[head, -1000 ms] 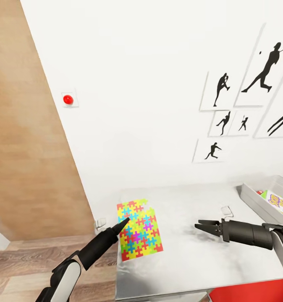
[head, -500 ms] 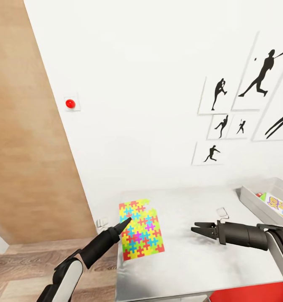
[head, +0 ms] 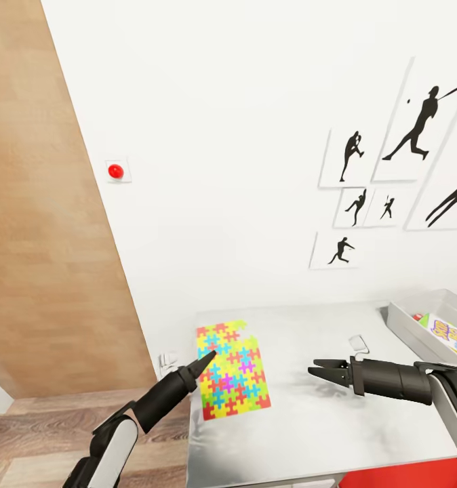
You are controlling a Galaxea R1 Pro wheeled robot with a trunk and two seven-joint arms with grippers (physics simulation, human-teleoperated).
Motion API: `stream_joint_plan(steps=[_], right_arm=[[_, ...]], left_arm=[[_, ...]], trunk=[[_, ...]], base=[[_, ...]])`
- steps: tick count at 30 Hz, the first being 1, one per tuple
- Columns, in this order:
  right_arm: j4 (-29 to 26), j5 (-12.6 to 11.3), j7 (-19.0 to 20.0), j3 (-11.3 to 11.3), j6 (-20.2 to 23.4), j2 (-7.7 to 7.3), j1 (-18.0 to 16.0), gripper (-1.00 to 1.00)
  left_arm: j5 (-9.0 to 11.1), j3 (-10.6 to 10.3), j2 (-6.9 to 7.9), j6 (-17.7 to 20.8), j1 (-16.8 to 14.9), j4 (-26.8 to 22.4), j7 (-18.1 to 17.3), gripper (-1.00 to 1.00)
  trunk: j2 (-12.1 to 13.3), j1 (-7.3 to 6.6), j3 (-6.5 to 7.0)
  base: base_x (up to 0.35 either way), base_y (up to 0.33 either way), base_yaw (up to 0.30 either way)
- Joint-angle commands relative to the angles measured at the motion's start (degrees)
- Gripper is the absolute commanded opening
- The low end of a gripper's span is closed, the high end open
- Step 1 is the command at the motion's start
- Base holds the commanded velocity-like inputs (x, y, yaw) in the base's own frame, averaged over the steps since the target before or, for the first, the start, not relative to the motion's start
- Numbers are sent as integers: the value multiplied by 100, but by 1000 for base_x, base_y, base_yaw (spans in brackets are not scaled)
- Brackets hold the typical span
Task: Put all the toys in the child's room - the three board games (two on the bed and one on the table), the two jigsaw puzzles on the table, and the tennis ball on the table - inside the toy box on the table in the child's room.
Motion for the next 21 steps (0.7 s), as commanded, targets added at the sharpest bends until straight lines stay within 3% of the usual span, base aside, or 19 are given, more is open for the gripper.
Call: stream_joint_plan(steps=[1,8,21], right_arm=[[1,5,17,-3,25,-2,-5,100],[4,6,14,-7,25,-19,-10,100],[7,5,13,3,25,-1,-72,100]], left_arm=[[49,-44,-11,49,-12,4,-2,-100],[38,-426,-42,39,-83,56,-8,-100],[36,-792,-136,-75,-275,345,2,-100]], trunk=[[-12,4,-11],[-12,4,-6],[-12,4,-4]], base=[[0,0,0],[0,0,0],[0,0,0]])
